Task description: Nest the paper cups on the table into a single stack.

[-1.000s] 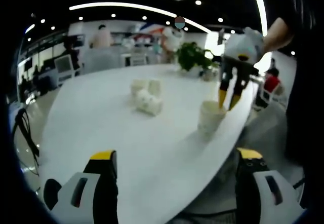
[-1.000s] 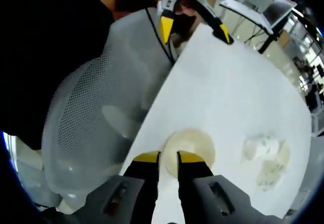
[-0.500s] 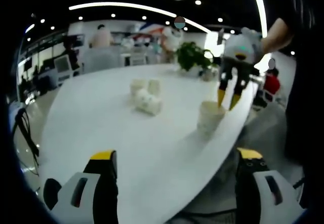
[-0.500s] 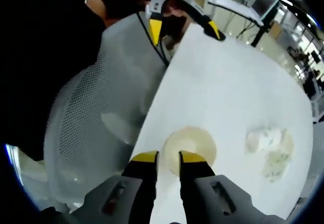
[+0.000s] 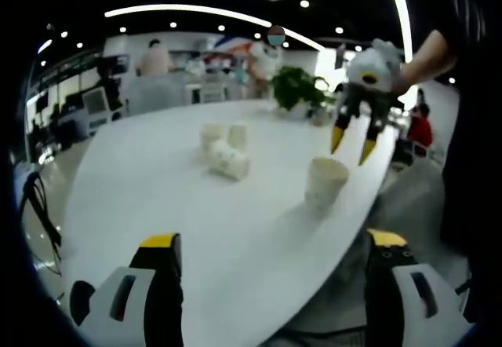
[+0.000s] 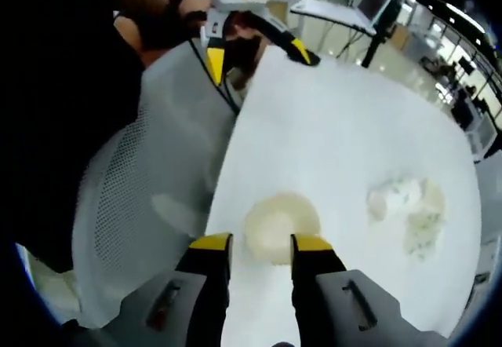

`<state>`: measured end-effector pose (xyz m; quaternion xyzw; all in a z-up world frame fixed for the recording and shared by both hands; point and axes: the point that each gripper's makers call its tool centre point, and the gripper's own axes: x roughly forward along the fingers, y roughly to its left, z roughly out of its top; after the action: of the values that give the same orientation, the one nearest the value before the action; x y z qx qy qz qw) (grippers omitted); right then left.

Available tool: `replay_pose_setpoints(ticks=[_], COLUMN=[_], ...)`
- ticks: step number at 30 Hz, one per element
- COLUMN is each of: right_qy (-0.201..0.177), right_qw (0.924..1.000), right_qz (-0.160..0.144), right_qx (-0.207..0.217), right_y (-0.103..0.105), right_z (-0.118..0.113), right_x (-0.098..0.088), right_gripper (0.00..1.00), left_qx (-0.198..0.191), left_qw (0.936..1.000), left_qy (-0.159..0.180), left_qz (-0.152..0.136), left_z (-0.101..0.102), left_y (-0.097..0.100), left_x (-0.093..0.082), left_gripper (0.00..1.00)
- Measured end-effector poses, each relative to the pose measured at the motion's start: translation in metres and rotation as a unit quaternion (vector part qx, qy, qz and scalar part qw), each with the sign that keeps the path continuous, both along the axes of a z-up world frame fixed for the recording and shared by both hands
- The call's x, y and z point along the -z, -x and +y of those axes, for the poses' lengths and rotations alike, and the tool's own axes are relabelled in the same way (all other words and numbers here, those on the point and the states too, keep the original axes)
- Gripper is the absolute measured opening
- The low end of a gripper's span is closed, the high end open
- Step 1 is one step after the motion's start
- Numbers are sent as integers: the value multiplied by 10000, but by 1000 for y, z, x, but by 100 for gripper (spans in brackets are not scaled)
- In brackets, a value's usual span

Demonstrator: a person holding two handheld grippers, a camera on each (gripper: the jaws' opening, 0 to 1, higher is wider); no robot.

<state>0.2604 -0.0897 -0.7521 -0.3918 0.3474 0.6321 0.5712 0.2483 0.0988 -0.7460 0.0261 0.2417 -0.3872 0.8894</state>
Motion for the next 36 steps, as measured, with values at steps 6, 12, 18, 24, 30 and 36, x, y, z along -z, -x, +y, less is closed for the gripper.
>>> replay_pose_setpoints(ticks=[6,12,18,24,30,36], right_qy=[-95,-206,-274,-441,-495,-625], right_qw=[9996,9988,9974,9927,9878,9787], right_qz=[-81,-139,-246,-344,-444,-583], right_qx=[244,429,623,1070,1408,1869], right_y=[-5,-8,-9,-12,-15,-26], right_z=[-4,-6,-10,-19,-34,-48], right_x=[-2,-4,-7,-10,-12,-17], right_gripper=[31,35,40,45,49,54], left_qx=[70,80,143,174,242,324], left_qw=[10000,10000,9999,9998,9997,9994], left_qy=[-20,-2,-14,11,-8,-10], left_qz=[-17,-53,-46,-65,-74,-80], left_z=[-2,-2,-4,-6,-7,-9], left_y=[-1,-4,-1,-1,-1,-1], left_x=[-1,-4,-4,-5,-6,-9], left_gripper=[95,95,95,95,95,96])
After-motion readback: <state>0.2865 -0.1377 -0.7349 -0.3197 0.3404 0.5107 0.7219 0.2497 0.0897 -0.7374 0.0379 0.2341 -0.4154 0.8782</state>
